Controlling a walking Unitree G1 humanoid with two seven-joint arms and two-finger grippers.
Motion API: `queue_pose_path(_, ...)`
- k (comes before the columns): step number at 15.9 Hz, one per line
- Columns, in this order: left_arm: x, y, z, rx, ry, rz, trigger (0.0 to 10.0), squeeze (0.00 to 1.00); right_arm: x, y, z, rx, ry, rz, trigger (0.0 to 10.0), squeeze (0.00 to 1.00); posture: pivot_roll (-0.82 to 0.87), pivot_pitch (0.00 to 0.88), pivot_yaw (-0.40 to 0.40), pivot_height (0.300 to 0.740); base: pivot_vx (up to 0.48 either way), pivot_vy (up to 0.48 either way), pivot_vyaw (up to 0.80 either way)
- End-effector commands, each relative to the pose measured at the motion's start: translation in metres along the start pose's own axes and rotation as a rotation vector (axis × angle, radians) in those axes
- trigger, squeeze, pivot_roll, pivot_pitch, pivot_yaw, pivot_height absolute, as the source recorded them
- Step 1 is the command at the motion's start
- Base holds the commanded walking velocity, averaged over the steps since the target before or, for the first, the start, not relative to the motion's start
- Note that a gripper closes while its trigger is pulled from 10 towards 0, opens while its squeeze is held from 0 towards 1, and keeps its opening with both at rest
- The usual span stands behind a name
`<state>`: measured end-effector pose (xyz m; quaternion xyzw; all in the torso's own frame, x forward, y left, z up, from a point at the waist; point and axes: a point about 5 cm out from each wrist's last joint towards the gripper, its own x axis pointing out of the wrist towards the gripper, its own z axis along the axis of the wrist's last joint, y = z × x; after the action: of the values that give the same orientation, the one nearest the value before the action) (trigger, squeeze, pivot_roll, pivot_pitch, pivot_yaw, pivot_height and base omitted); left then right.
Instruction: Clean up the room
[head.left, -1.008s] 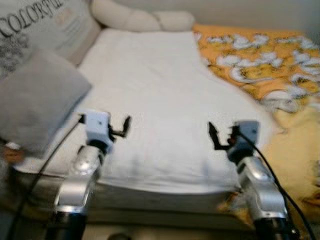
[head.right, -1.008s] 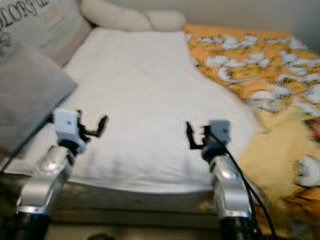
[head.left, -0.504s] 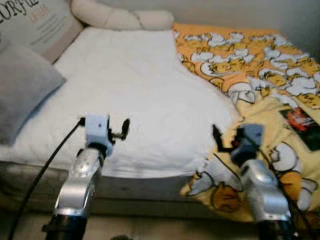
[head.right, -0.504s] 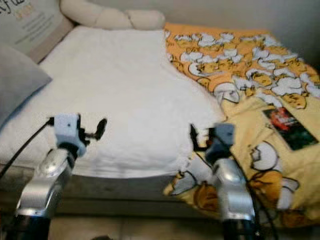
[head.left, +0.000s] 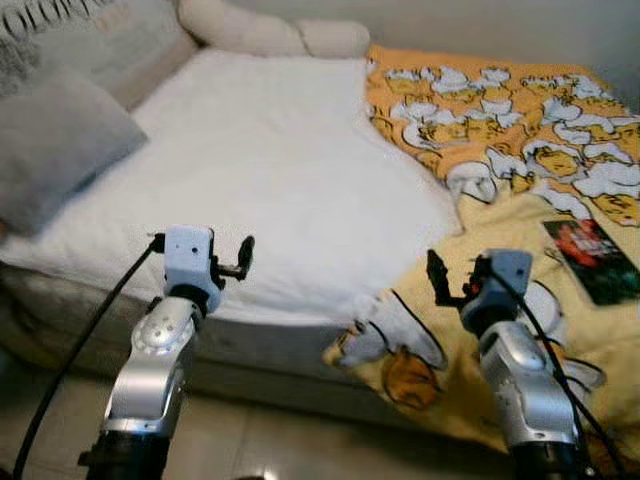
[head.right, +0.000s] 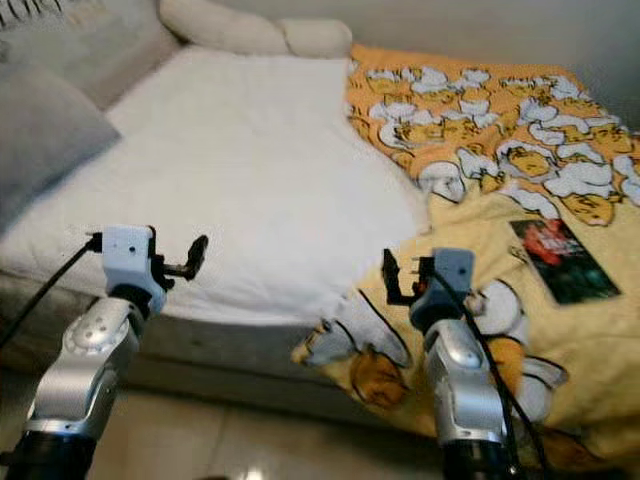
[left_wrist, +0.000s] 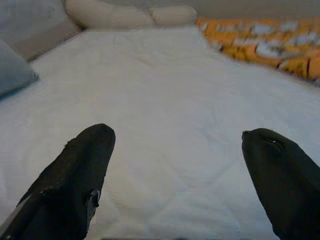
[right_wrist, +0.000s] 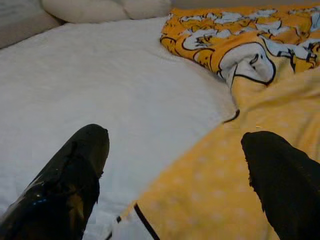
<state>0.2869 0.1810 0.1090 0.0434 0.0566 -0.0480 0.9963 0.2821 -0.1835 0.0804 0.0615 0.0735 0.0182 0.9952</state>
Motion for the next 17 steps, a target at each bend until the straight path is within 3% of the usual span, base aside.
queue_pose_path(1, 0.0013, 0.0009, 0.0033, 0.009, -0.005, 0.005, 10.0, 0.84, 0.0017, 0.0011, 0.005, -0.002, -0.018, 0.002, 10.0, 0.0, 0.03, 0.0, -0.01, 0.74, 0.0, -0.364, 0.0)
queue_pose_path(5, 0.0031, 0.0017, 0.0037, 0.01, -0.004, 0.009, 10.0, 0.84, 0.0021, 0.0013, 0.0082, -0.055, -0.032, 0.017, 10.0, 0.0, 0.02, 0.0, -0.005, 0.74, 0.0, -0.368, 0.0)
queue_pose_path(9, 0.0047, 0.0016, 0.0043, 0.014, -0.005, 0.009, 10.0, 0.84, 0.0031, 0.0007, 0.0076, -0.037, -0.024, 0.018, 10.0, 0.0, 0.02, 0.0, -0.007, 0.74, 0.0, -0.369, 0.8)
queue_pose_path(11, 0.0028, 0.0013, 0.0023, -0.021, 0.007, 0.004, 10.0, 0.9, 0.0029, -0.0036, 0.0054, -0.051, -0.009, -0.016, 10.0, 0.0, 0.03, 0.0, -0.013, 0.74, 0.0, -0.424, 0.8)
queue_pose_path(12, 0.0026, 0.0018, 0.0022, -0.019, 0.01, 0.005, 10.0, 0.98, 0.003, -0.0061, 0.0066, -0.088, -0.018, -0.036, 10.0, 0.0, 0.04, 0.0, -0.019, 0.74, 0.0, -0.428, 0.78)
queue_pose_path(17, 0.0027, 0.0064, 0.0031, -0.011, 0.018, 0.022, 10.0, 1.0, 0.0077, 0.0036, 0.0074, -0.048, -0.025, 0.01, 10.0, 0.0, 0.04, 0.0, -0.018, 0.74, 0.0, -0.472, 0.59)
